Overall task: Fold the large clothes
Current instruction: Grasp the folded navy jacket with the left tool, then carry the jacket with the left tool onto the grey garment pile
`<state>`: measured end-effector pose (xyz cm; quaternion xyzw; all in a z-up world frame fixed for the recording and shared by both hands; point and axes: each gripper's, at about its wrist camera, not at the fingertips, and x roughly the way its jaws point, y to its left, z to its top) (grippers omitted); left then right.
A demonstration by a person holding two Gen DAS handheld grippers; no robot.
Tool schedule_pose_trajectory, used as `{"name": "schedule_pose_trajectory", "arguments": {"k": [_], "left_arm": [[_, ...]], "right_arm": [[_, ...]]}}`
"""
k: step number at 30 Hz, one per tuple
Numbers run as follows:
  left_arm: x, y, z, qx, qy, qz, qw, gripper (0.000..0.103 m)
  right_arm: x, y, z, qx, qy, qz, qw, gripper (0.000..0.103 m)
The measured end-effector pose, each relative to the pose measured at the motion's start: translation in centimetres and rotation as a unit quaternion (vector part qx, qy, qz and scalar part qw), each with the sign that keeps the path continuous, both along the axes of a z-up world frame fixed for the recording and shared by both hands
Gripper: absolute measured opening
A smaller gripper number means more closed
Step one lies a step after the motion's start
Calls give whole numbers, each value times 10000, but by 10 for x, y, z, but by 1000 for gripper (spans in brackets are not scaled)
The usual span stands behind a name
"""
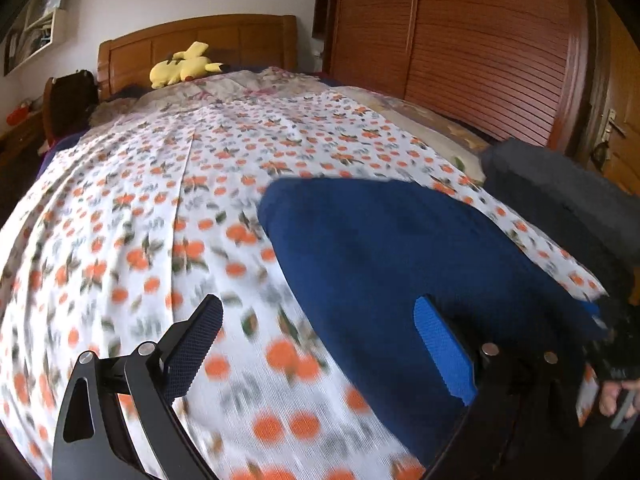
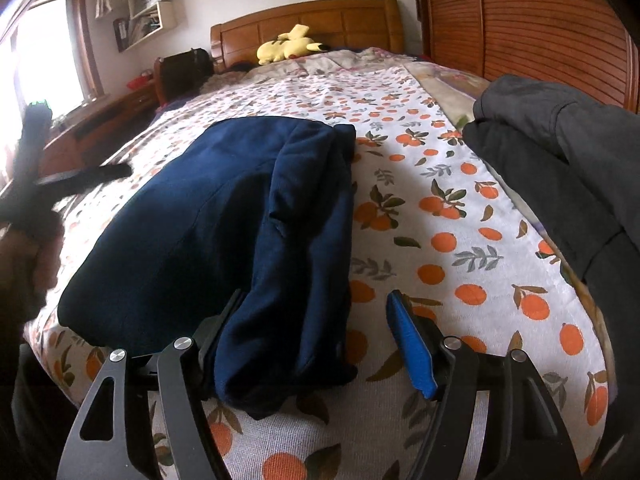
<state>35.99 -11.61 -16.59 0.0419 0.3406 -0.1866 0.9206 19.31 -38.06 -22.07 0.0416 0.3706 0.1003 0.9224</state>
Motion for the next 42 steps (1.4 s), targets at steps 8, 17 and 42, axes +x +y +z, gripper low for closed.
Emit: {"name": "schedule_pose_trajectory", "arguments": {"k": [8,17,42], "left_arm": [[80,-2,0,303,32,284,9991,97],[127,-12,-24,528,325,342,9975,96],[128,-48,-20,722,322,290,9965,10]], "right_arm": [[0,0,0,-20,-34,47,10000,66],[-5,-6,2,303,-28,144,9994,66],[-5,8,15,469,-285,218,9983,19]]}}
